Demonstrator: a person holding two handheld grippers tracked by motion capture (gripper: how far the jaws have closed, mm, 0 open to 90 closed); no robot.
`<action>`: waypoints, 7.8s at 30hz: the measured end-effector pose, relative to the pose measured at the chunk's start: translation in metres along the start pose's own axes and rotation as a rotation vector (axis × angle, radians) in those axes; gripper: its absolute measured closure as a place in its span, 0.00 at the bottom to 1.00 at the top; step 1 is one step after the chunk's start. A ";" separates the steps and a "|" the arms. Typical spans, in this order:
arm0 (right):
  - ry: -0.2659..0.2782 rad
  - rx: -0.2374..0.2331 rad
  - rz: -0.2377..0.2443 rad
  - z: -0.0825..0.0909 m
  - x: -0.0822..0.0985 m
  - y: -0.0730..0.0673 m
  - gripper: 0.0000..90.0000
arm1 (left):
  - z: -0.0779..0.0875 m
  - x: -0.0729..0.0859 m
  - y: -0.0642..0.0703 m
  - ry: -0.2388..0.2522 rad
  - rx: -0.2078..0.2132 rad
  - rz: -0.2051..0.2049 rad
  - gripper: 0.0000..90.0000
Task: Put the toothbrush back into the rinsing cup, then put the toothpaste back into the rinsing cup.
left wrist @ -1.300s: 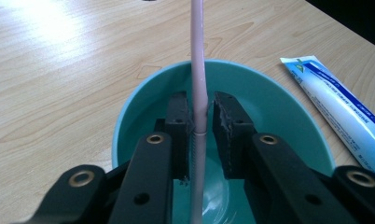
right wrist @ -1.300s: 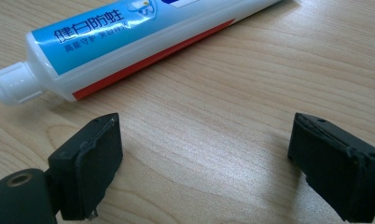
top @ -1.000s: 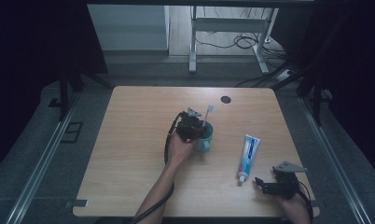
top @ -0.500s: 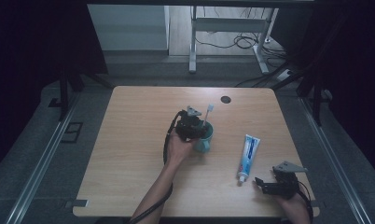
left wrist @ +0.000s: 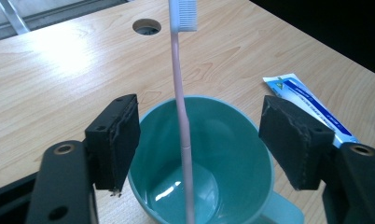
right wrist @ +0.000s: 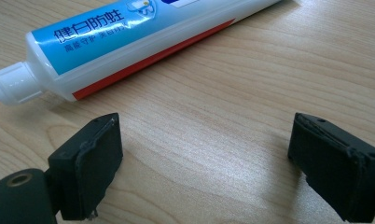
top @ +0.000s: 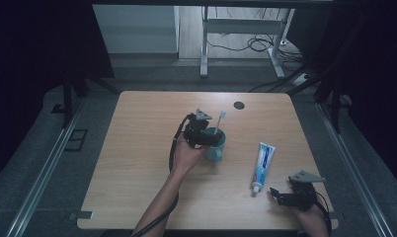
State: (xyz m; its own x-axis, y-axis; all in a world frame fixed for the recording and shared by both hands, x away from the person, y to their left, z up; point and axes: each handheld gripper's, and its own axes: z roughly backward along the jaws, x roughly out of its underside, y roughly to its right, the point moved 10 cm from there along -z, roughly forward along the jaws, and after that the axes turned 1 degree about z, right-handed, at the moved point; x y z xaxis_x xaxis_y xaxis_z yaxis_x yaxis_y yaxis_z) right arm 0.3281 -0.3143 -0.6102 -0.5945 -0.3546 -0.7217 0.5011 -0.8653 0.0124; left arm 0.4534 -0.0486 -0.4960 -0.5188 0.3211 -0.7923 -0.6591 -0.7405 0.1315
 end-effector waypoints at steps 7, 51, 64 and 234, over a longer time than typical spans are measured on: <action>0.000 0.000 0.000 0.000 0.000 0.000 0.11 | 0.007 0.001 0.000 -0.011 0.010 -0.009 0.19; -0.001 0.000 0.000 0.000 0.000 0.000 0.11 | 0.042 0.033 -0.009 0.006 -0.030 -0.098 0.04; -0.001 0.001 0.000 0.000 0.000 0.000 0.11 | 0.054 0.044 -0.009 0.030 -0.028 -0.091 0.00; -0.202 -0.221 0.147 -0.038 -0.068 -0.075 0.98 | 0.068 0.202 -0.033 -0.190 -0.133 -0.007 0.02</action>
State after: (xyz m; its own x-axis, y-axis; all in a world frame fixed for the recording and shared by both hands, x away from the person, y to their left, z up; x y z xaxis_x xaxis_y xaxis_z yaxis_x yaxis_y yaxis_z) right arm 0.3551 -0.2120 -0.5882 -0.6074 -0.5521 -0.5711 0.7017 -0.7100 -0.0599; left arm 0.3331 0.0806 -0.6193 -0.6158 0.4223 -0.6651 -0.5921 -0.8050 0.0371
